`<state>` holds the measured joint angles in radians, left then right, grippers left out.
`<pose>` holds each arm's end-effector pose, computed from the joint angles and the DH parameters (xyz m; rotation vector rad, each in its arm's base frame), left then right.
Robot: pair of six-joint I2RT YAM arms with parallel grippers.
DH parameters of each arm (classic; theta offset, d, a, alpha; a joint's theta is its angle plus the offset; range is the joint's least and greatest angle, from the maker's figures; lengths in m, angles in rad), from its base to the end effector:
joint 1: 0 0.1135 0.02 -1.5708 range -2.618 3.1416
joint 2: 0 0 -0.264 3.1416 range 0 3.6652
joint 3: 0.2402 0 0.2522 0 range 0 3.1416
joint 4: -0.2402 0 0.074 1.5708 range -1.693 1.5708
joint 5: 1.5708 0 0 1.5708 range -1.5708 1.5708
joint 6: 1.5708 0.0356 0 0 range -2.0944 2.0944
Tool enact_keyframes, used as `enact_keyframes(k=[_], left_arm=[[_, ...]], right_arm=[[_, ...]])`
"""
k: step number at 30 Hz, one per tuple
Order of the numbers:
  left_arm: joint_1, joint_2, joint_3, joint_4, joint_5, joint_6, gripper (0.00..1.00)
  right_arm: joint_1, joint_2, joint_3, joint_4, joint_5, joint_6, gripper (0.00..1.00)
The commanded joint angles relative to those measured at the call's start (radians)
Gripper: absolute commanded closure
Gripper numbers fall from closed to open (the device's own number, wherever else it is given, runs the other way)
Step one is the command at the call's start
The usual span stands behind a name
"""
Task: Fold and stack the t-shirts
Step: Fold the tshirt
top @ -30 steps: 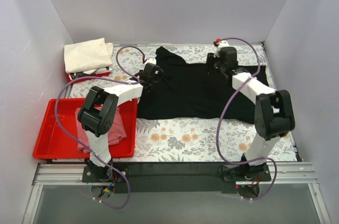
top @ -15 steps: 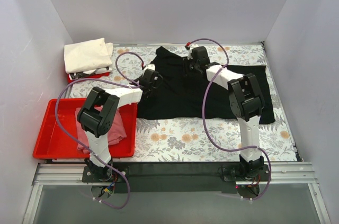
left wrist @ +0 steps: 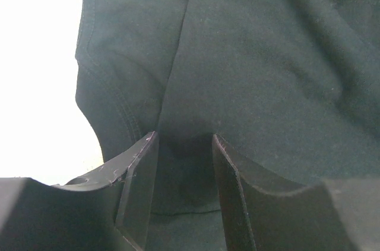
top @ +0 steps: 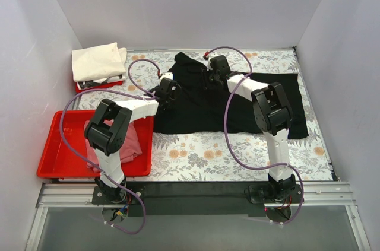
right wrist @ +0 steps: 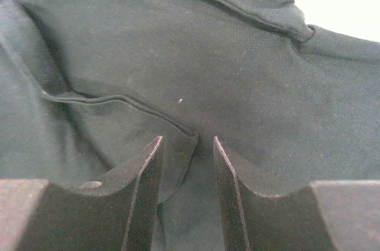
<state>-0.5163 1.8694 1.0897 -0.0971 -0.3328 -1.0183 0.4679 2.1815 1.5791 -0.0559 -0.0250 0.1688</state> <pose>0.3387 -0.1789 0.1535 -0.7381 2.2913 -0.3127 0.4404 0.2236 0.1734 -0.3497 2.2280 0.3732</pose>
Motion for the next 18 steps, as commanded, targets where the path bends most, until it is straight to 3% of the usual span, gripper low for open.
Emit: enact_keyframes(k=[1, 9, 13, 18], left_arm=[[-0.004, -0.065, -0.010, 0.005, -0.002, -0.006, 0.61], [-0.004, -0.082, -0.042, 0.007, -0.005, -0.012, 0.61], [-0.004, -0.093, -0.059, 0.005, -0.009, -0.016, 0.61], [-0.004, -0.116, -0.093, 0.004, -0.023, -0.019, 0.61]], right_arm=[[0.006, 0.027, 0.051, -0.009, 0.019, -0.017, 0.66], [0.011, 0.060, 0.065, -0.022, 0.008, -0.018, 0.71], [0.014, 0.060, 0.062, -0.024, 0.016, -0.022, 0.86], [0.015, 0.043, 0.062, -0.024, 0.051, -0.035, 0.97]])
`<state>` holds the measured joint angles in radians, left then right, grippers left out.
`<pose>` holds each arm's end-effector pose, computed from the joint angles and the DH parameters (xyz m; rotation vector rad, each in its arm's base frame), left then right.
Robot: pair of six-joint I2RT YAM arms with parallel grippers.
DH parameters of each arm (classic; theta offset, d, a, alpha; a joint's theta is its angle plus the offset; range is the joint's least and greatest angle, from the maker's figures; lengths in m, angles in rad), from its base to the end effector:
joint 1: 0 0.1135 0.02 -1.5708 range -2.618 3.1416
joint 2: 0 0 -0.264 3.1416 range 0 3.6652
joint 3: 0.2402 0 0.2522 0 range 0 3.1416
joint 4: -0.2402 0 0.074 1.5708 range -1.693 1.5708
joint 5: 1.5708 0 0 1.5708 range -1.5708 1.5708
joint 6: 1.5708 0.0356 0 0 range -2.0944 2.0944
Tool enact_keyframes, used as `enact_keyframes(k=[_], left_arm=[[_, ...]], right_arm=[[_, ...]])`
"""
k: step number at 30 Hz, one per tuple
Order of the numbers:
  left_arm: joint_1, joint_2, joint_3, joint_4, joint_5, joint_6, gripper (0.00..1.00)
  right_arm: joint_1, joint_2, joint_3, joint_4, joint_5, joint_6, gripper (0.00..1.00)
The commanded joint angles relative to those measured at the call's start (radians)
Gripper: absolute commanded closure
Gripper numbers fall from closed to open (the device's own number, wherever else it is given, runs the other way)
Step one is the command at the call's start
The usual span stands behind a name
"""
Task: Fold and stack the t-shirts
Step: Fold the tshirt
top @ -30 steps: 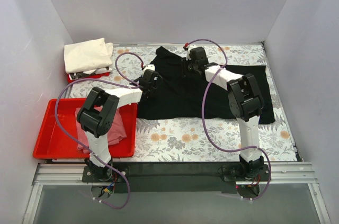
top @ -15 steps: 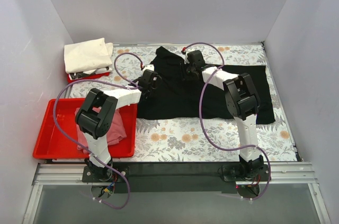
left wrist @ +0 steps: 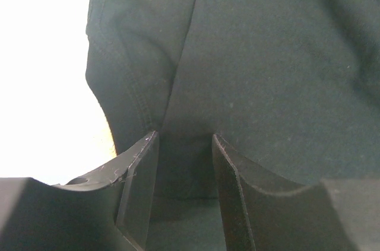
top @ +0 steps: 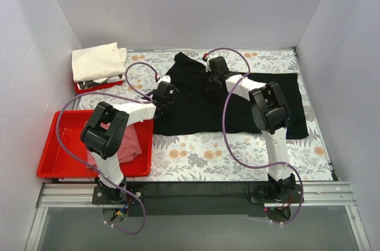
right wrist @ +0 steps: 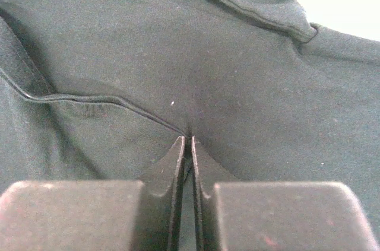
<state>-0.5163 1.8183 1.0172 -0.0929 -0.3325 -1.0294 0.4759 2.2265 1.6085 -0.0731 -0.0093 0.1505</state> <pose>0.3237 -0.1704 0.1514 -0.7515 2.3021 -0.3036 0.4441 0.2293 0.1599 -0.3750 2.2539 0.3414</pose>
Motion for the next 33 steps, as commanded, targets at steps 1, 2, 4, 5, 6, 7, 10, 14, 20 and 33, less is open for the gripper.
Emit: enact_keyframes(k=[1, 2, 4, 5, 6, 7, 10, 14, 20, 33], left_arm=[[-0.004, -0.071, -0.025, 0.001, -0.028, -0.009, 0.61], [-0.004, -0.074, -0.031, 0.001, -0.030, -0.009, 0.61], [-0.004, -0.080, -0.043, -0.004, -0.034, -0.011, 0.61], [-0.004, -0.080, -0.046, -0.005, -0.034, -0.011, 0.61], [-0.004, -0.079, -0.051, -0.005, -0.036, -0.015, 0.61], [-0.004, -0.079, -0.058, -0.007, -0.036, -0.018, 0.61], [-0.004, -0.079, -0.077, -0.010, -0.036, -0.029, 0.61], [-0.004, -0.085, -0.098, -0.013, -0.040, -0.040, 0.61], [-0.004, -0.100, -0.127, -0.013, -0.043, -0.054, 0.61], [-0.004, -0.113, -0.114, 0.005, -0.007, -0.057, 0.61]], right_arm=[[0.006, -0.005, 0.031, -0.007, 0.038, -0.020, 0.99], [0.006, -0.011, 0.033, -0.005, 0.045, -0.023, 0.99], [0.004, -0.024, 0.034, -0.007, 0.065, -0.029, 0.99], [0.004, -0.024, 0.034, -0.007, 0.071, -0.032, 0.99], [0.007, -0.031, 0.034, -0.007, 0.077, -0.035, 0.99], [0.006, -0.033, 0.037, -0.008, 0.087, -0.038, 0.99], [0.006, -0.037, 0.045, -0.017, 0.120, -0.049, 0.99], [0.006, -0.033, 0.057, -0.042, 0.160, -0.062, 0.99], [0.006, -0.050, 0.042, -0.070, 0.249, -0.065, 0.99], [0.001, -0.096, 0.073, -0.070, 0.171, -0.063, 0.66]])
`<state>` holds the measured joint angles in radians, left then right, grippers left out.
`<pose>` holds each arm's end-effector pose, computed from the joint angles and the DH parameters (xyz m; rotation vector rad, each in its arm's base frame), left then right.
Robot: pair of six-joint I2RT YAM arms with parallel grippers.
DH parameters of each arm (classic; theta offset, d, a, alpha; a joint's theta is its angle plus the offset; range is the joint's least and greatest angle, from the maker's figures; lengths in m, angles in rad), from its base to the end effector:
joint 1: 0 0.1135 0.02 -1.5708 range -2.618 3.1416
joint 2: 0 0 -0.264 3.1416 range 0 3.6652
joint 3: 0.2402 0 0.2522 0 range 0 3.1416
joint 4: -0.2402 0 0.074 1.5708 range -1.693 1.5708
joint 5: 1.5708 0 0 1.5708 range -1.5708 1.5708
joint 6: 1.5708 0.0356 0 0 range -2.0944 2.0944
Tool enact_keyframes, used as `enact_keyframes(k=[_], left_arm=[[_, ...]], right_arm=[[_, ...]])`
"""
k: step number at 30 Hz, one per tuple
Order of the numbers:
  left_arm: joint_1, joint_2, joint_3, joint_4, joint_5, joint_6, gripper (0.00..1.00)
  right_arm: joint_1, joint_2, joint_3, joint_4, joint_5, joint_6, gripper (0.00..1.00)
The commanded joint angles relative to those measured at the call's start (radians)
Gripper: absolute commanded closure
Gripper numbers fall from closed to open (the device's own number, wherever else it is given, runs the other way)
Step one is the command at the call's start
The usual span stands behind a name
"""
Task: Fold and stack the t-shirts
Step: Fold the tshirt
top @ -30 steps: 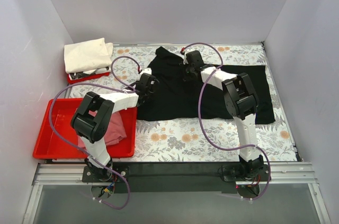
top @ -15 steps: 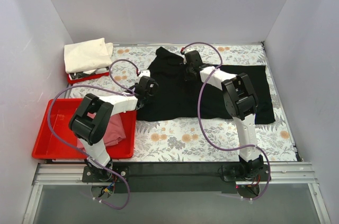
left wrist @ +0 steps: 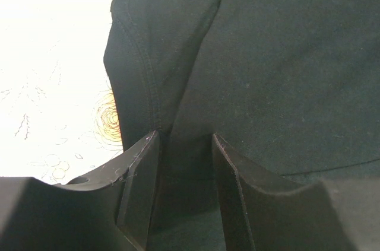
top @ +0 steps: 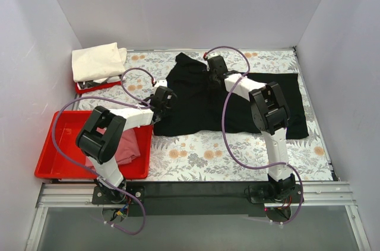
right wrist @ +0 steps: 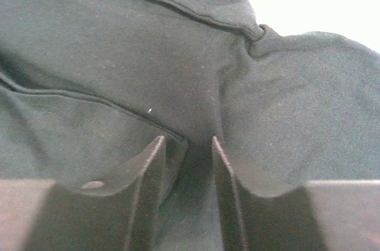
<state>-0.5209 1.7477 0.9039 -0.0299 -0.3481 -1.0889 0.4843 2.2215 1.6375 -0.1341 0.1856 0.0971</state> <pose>0.3036 -0.1602 0.1478 -0.8187 2.2583 -0.3357 0.4451 0.2267 0.1668 -0.3431 2.2497 0.0933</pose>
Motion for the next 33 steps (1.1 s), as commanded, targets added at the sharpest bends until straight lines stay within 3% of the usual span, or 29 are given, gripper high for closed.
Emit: enact_keyframes(k=[1, 10, 15, 21, 26, 33], left_arm=[[0.001, -0.043, 0.016, -0.056, 0.015, 0.003, 0.61], [-0.024, -0.111, 0.124, -0.061, -0.002, 0.040, 0.62], [-0.083, -0.165, 0.187, -0.067, -0.038, 0.070, 0.61], [-0.191, -0.218, 0.152, -0.073, -0.092, 0.032, 0.61], [-0.228, -0.215, 0.067, -0.050, -0.069, -0.031, 0.64], [-0.246, -0.142, -0.014, 0.011, -0.005, -0.077, 0.66]], right_arm=[[-0.004, -0.104, 0.036, -0.006, -0.038, -0.013, 0.64], [-0.023, -0.353, -0.108, 0.010, -0.025, -0.030, 0.50], [-0.055, -0.613, -0.414, 0.024, 0.052, -0.011, 0.46], [-0.217, -0.952, -0.735, 0.027, 0.065, 0.030, 0.37], [-0.467, -1.146, -0.916, 0.013, -0.024, 0.038, 0.26], [-0.633, -1.083, -0.956, 0.002, -0.106, 0.067, 0.20]])
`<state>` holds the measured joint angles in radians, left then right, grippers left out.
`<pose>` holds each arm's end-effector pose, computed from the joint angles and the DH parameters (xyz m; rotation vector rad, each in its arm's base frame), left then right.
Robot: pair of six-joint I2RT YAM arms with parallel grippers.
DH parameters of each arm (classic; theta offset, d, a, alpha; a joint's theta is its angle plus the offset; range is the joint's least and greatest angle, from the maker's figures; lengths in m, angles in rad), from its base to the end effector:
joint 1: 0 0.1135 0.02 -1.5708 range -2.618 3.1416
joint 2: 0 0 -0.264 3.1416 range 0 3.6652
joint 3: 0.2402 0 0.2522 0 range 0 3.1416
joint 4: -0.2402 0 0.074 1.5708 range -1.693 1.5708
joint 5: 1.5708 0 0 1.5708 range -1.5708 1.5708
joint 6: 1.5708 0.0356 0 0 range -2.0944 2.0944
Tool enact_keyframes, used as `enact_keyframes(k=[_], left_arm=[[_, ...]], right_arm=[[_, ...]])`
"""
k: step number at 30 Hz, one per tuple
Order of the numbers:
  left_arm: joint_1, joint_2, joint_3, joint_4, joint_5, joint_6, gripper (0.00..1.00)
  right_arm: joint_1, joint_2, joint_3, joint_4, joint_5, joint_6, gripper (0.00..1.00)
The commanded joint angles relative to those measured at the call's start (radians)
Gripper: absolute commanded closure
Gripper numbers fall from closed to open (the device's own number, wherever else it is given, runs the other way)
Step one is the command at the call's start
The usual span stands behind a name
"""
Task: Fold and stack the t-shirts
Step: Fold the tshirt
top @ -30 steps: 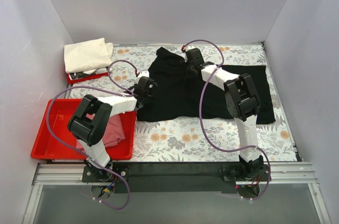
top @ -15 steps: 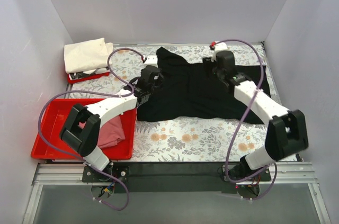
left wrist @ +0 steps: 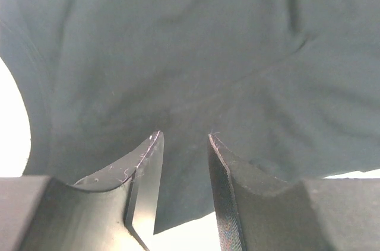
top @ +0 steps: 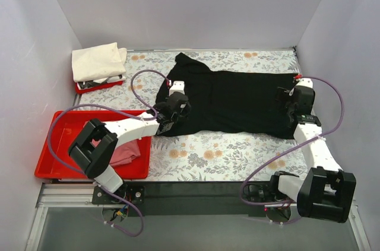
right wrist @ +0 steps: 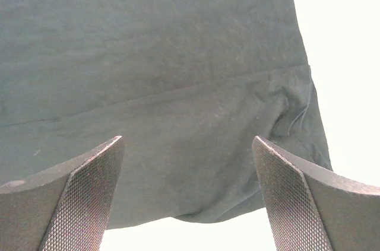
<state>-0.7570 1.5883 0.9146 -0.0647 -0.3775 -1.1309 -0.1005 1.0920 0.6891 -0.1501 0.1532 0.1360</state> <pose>0.2508 -0.2189 0.1994 -0.6191 2.2266 -0.5664 0.2384 -0.0295 0.2496 0.3399 2.0924 -0.1416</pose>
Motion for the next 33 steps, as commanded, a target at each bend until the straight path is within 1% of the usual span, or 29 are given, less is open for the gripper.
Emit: enact_keyframes(k=[1, 4, 10, 13, 15, 16, 18, 22, 24, 28, 33], left_arm=[[-0.008, 0.027, -0.034, 0.058, 0.031, -0.038, 0.66], [-0.010, 0.062, -0.052, 0.098, 0.037, -0.046, 0.66], [-0.010, 0.140, -0.057, 0.095, 0.058, -0.058, 0.66], [-0.008, 0.157, -0.075, 0.088, 0.061, -0.079, 0.66], [-0.010, 0.165, -0.091, 0.086, 0.068, -0.098, 0.66], [-0.010, 0.174, -0.100, 0.086, 0.069, -0.122, 0.66], [-0.013, 0.183, -0.125, 0.088, 0.078, -0.147, 0.66], [-0.057, 0.203, -0.164, 0.089, 0.054, -0.197, 0.67], [-0.067, 0.213, -0.180, 0.085, 0.051, -0.228, 0.67], [-0.079, 0.190, -0.213, 0.071, 0.058, -0.265, 0.67], [-0.079, 0.128, -0.264, 0.071, 0.054, -0.256, 0.67]], right_arm=[[-0.076, 0.063, -0.008, 0.021, -0.090, 0.042, 0.20], [-0.122, 0.114, -0.028, 0.064, -0.102, 0.075, 0.20], [-0.205, 0.175, -0.082, 0.141, -0.145, 0.169, 0.20], [-0.232, 0.200, -0.092, 0.191, -0.145, 0.177, 0.19], [-0.245, 0.245, -0.088, 0.216, -0.145, 0.180, 0.19], [-0.258, 0.265, -0.086, 0.227, -0.186, 0.186, 0.19], [-0.268, 0.325, -0.080, 0.254, -0.205, 0.191, 0.20], [-0.284, 0.400, -0.077, 0.276, -0.164, 0.195, 0.20], [-0.295, 0.405, -0.080, 0.280, -0.158, 0.212, 0.20], [-0.309, 0.373, -0.111, 0.279, -0.081, 0.238, 0.20], [-0.332, 0.241, -0.160, 0.256, 0.023, 0.225, 0.19]])
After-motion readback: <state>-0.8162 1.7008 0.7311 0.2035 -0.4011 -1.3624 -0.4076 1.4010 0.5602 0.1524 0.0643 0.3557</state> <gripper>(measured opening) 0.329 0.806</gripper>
